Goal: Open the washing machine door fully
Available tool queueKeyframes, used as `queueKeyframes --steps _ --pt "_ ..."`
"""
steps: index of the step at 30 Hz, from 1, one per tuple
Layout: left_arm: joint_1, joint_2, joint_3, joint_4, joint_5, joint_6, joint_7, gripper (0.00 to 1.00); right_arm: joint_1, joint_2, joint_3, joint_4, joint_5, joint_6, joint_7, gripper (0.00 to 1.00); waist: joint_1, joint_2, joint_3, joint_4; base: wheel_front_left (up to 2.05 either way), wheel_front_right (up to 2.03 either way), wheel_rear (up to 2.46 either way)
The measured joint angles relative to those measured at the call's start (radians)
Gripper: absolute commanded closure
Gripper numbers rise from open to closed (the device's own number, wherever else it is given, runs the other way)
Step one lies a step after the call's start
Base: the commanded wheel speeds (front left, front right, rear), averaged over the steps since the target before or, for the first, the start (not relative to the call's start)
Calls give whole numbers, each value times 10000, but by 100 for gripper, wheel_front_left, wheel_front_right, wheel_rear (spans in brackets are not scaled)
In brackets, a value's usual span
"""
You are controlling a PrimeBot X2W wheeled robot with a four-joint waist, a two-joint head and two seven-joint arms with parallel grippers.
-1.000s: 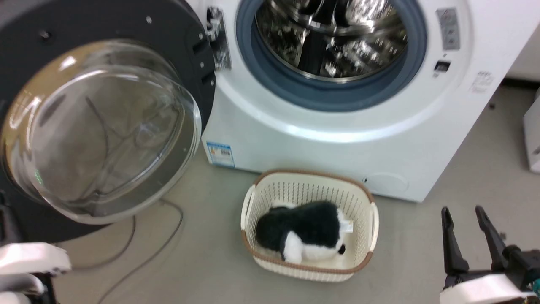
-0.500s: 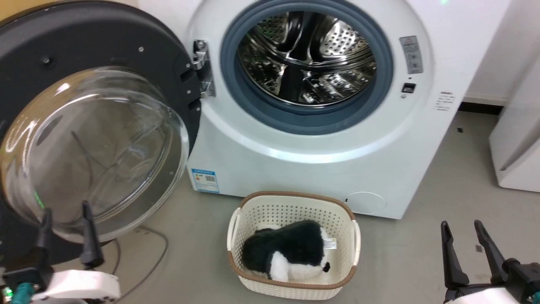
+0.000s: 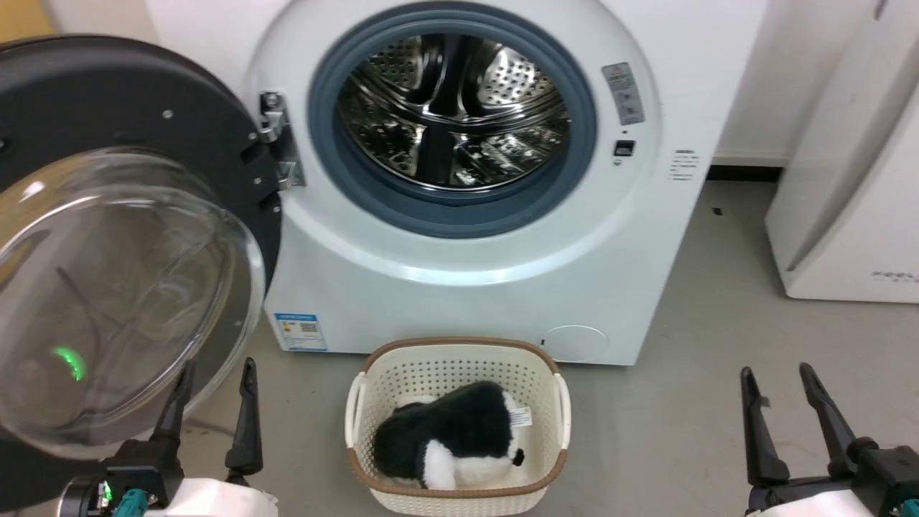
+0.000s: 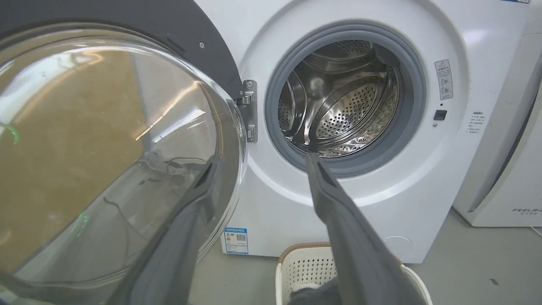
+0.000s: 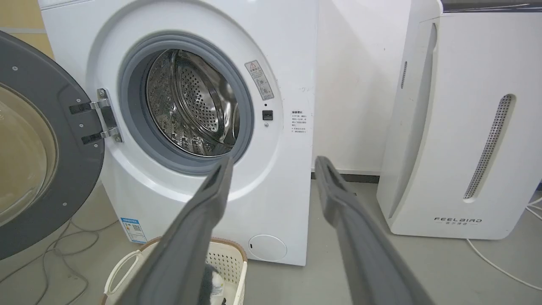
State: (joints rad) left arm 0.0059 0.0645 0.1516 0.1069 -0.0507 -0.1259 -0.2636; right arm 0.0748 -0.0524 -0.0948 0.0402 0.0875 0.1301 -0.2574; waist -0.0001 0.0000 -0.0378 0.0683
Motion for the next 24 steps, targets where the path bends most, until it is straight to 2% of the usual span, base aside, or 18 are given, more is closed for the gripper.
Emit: queueKeyframes --steps 7,15,16,24 --pt "198 -100 -330 -19 -140 6 0 0 104 0 171 -316 -130 0 2 0 0 0 -45 -517 0 0 0" --pt "230 -119 -608 17 -176 35 0 0 208 0 171 -428 -199 0 2 0 1 0 -64 -709 0 0 0" --pt "230 -121 -642 23 -221 35 0 100 208 0 159 -430 -186 0 2 100 1 0 -57 -704 0 0 0" --pt "227 -123 -685 12 -215 31 84 100 202 -2 178 -422 -174 -2 75 100 1 0 -38 -706 0 0 0"
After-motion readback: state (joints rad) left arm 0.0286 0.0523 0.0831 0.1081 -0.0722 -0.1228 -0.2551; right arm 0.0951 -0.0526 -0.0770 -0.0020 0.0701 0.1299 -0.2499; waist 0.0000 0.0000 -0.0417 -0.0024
